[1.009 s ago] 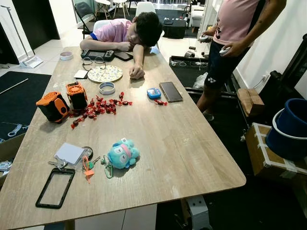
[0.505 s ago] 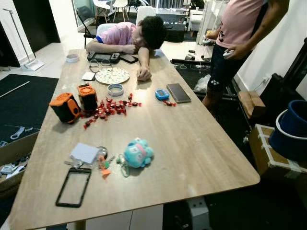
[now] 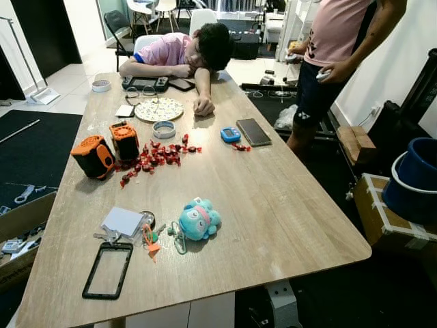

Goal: Hang keys on a hook

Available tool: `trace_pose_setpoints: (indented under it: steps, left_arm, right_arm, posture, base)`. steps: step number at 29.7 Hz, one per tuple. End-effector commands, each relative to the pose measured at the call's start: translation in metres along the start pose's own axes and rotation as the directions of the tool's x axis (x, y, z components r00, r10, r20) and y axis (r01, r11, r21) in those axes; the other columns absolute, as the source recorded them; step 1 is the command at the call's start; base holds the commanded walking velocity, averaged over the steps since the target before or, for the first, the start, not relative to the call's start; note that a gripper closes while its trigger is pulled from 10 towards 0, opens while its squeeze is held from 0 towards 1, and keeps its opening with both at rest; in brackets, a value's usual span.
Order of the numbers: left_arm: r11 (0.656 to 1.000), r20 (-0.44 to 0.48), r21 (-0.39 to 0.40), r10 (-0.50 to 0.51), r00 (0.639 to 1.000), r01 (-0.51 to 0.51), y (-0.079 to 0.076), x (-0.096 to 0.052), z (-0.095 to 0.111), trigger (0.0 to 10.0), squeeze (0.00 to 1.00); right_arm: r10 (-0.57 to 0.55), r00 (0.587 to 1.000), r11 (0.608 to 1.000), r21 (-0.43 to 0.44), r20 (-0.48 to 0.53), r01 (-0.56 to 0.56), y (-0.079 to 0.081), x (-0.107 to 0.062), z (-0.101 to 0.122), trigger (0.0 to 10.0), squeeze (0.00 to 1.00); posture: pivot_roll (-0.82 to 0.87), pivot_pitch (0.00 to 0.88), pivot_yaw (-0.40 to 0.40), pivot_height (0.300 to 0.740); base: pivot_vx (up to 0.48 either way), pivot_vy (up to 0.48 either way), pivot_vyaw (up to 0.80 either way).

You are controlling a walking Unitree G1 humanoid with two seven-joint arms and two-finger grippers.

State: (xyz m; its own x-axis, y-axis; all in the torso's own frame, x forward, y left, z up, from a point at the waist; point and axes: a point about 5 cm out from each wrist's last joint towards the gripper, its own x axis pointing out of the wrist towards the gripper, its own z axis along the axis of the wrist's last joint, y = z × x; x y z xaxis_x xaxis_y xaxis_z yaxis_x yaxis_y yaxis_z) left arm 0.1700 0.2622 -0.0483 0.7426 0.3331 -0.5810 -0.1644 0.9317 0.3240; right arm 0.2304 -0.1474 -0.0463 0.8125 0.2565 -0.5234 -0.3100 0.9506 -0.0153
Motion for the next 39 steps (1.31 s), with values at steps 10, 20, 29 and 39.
trace_pose_setpoints:
  steps: [10, 20, 29, 39]
  left_arm:
    - [0.998, -0.076, -0.024, 0.057, 0.996, -0.059, 0.012, -0.015, -0.029, 10.0, 0.0]
    - [0.991, -0.211, 0.087, 0.121, 0.97, -0.104, 0.049, -0.055, -0.089, 10.0, 0.0]
    - [0.918, -0.312, -0.023, 0.37, 0.875, -0.397, 0.124, -0.08, -0.11, 10.0, 0.0]
    - [0.908, -0.305, 0.006, 0.401, 0.864, -0.419, 0.152, -0.088, -0.109, 10.0, 0.0]
  right_arm:
    - [0.101, 0.995, 0.993, -0.061, -0.004, -0.101, 0.012, 0.002, 0.002, 10.0, 0.0]
    - [-0.023, 1.0, 0.999, 0.032, -0.014, 0.023, -0.022, -0.015, -0.014, 10.0, 0.0]
    - [-0.179, 0.984, 0.981, 0.068, -0.023, 0.18, -0.069, -0.034, -0.019, 10.0, 0.0]
    - [-0.311, 0.95, 0.946, 0.082, -0.032, 0.312, -0.11, -0.053, -0.017, 10.0, 0.0]
  posture:
    - [0.25, 0.122, -0.002, 0.74]
    - [0.24, 0.131, -0.012, 0.74]
    - [0.23, 0.13, -0.014, 0.74]
    - [0.23, 0.131, -0.009, 0.74]
  base:
    - [0.0, 0.0, 0.0]
    - [0.0, 0.0, 0.0]
    - [0.0, 0.0, 0.0]
    - [0.0, 0.0, 0.0]
